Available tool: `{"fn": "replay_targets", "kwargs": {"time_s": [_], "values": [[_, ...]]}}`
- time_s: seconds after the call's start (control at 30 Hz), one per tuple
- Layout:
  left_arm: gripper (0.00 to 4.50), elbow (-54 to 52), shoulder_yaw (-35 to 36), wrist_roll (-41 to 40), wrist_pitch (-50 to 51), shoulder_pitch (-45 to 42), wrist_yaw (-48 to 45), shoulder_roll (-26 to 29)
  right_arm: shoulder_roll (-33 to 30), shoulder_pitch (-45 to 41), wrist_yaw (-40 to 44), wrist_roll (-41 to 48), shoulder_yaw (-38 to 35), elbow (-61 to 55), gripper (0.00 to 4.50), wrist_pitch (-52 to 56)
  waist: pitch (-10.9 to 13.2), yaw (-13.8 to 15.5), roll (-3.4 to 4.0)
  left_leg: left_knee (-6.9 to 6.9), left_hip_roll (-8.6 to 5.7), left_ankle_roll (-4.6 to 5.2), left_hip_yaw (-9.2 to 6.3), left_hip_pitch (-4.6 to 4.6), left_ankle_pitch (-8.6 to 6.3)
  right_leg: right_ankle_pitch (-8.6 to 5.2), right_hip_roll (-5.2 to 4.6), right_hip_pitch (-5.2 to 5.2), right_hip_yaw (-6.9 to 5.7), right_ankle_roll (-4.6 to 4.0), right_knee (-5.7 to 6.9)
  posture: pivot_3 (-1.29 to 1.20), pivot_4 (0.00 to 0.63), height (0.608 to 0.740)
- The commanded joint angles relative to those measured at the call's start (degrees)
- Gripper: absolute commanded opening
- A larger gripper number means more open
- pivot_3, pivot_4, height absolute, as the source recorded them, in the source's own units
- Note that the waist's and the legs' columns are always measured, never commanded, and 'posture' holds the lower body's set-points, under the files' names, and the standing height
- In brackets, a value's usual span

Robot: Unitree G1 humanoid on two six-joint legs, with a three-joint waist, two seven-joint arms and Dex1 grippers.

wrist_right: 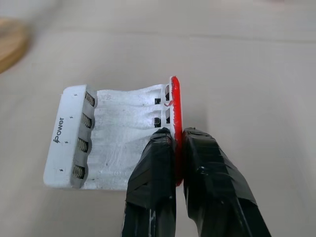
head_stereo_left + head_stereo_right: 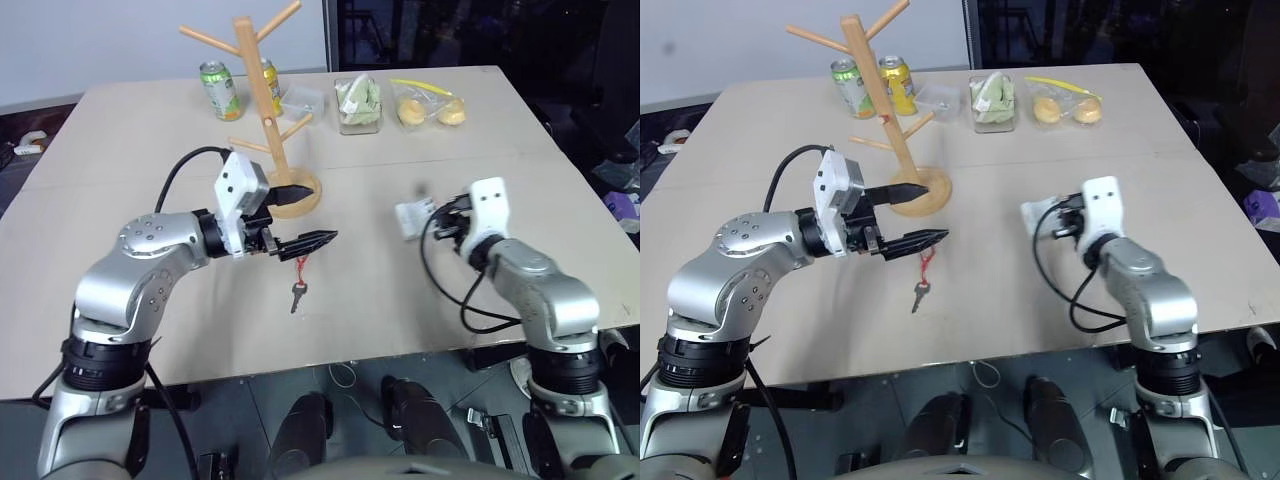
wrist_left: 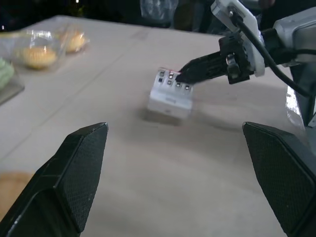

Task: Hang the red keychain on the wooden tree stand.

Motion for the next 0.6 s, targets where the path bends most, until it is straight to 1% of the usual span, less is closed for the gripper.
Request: {"fn": "replay_targets", "kwargs": {"time_s": [0.03,0.13,0.23,0.27,0.33,0.5,0.53,0.57,0.6], "values": [[4.50,0.4,-2.5,0.3,-1.6,-2.7,-1.2,-1.8,-1.7,-2.9,-0.6,1.1,-6.6,5.3,0.01,-0.3,0.0,0.0,0.00,0.00,0.00,0.00,0.01,0.00,0.00,0.00,0.00,0.00,0.01,0.00,0.00,0.00,0.150,0.740],[4.50,2.9,-6.0,2.3,-3.6,-5.2,-3.0,-4.1,-4.2,-7.1,-0.5,0.7,-9.8,16.1,0.01,-2.7,0.0,0.0,0.00,0.02,-0.04,0.01,0.08,0.02,0.00,0.01,0.00,0.01,0.09,0.00,0.01,0.00,0.150,0.740],[4.50,5.1,-8.0,3.7,-5.6,-7.0,-4.5,-5.7,-6.0,-10.9,-0.2,0.1,-10.8,25.4,0.01,-5.0,0.0,-0.4,0.01,-0.03,-0.03,0.01,0.13,0.02,0.00,0.02,0.01,-0.01,0.15,0.01,0.01,0.00,0.150,0.740],[4.50,6.1,-8.3,4.1,-6.3,-7.8,-4.7,-6.5,-6.6,-12.3,-0.4,-0.2,-11.2,29.0,0.01,-5.8,0.0,-0.5,0.01,-0.05,-0.03,0.01,0.13,0.04,0.00,0.11,0.02,0.00,0.16,0.16,0.01,0.00,0.150,0.740],[4.50,7.6,-8.9,5.0,-7.7,-8.9,-5.3,-7.4,-7.4,-14.4,-0.1,-0.6,-11.3,34.5,0.01,-7.8,0.0,-0.6,0.01,-0.06,-0.03,0.01,0.14,0.03,0.00,0.13,0.03,-0.01,0.18,0.20,0.00,0.00,0.150,0.740],[4.50,8.3,-9.0,5.6,-8.6,-9.1,-5.9,-8.0,-8.2,-16.1,1.1,-0.8,-10.3,39.9,0.01,-10.7,0.0,-0.6,0.01,-0.06,-0.03,0.03,0.20,0.05,0.00,0.14,0.03,0.00,0.27,0.22,0.00,0.00,0.150,0.740],[4.50,8.3,-9.0,5.8,-8.6,-9.0,-5.8,-8.0,-8.2,-16.2,1.4,-0.7,-10.3,40.6,0.41,-11.3,0.0,-0.6,0.01,-0.03,-0.03,0.03,0.20,0.04,0.00,0.15,0.03,0.01,0.28,0.23,0.01,0.00,0.150,0.740],[4.50,8.3,-8.9,5.9,-8.8,-8.8,-5.7,-8.0,-8.1,-16.2,1.3,-0.5,-10.7,41.1,0.65,-11.8,0.0,-0.6,0.01,0.00,-0.04,0.03,0.21,0.04,0.00,0.15,0.03,0.02,0.29,0.23,0.01,0.00,0.150,0.740],[4.50,8.3,-8.8,6.0,-8.9,-8.7,-5.6,-8.0,-8.0,-16.2,1.3,-0.3,-10.9,41.5,1.12,-12.2,0.0,-0.6,0.01,0.02,-0.04,0.03,0.22,0.04,0.00,0.15,0.02,0.02,0.32,0.23,0.01,0.00,0.150,0.740]]}}
